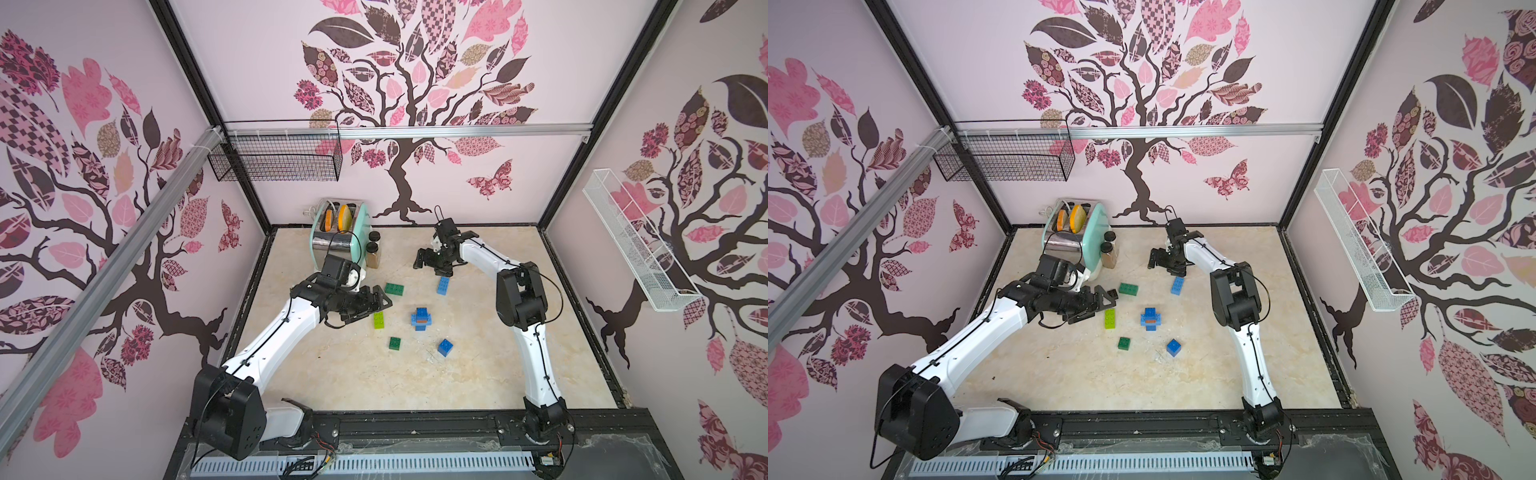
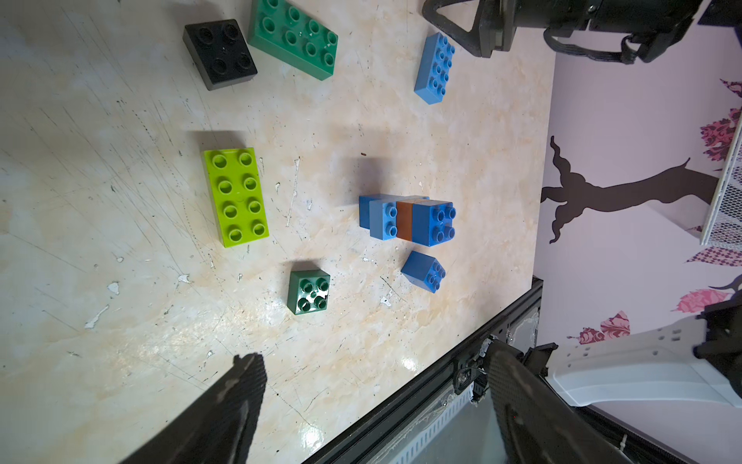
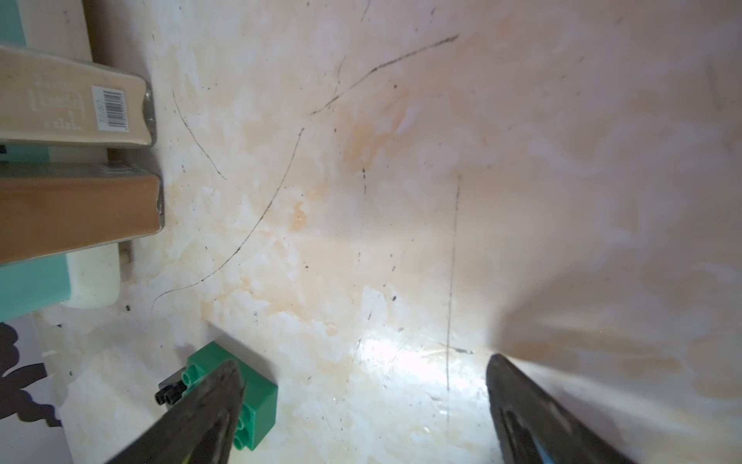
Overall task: Assemble the letter f with lego
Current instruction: Pick up the lego brick from the center of the board.
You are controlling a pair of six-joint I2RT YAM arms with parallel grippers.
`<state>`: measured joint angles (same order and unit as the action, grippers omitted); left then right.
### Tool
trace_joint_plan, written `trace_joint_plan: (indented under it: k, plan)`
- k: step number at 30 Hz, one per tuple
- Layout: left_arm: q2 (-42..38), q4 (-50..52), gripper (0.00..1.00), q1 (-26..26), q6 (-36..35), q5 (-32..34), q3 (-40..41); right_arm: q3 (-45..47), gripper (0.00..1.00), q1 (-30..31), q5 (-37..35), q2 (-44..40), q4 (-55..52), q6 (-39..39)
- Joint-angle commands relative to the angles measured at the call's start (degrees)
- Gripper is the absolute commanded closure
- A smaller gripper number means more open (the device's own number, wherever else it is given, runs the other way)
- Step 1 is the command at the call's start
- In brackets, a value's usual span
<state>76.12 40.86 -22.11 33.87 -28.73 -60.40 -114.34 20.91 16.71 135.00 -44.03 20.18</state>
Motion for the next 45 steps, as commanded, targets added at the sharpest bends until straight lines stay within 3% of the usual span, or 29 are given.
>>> trace_joint_plan:
  k: [1,17,28,45]
  plan:
    - [0.5,-1.1,0.09,0.2,-0.9,0.2,0.9,0.2,0.05,0.0,-2.9,-1.6,-3.4,-2.3]
    - [0.8,-2.3,0.09,0.2,-2.1,-0.9,2.4,11.1,0.05,0.1,-8.5,-10.6,-6.5,-1.3]
    - [-0.7,-0.8,0.02,0.3,-3.5,-0.1,4.5,7.9,0.0,1.6,-17.0,-11.6,-13.5,3.5]
    - [-3.1,0.1,0.02,0.3,-3.1,-0.7,7.1,14.8,0.05,2.4,-18.3,-11.6,-11.4,3.7]
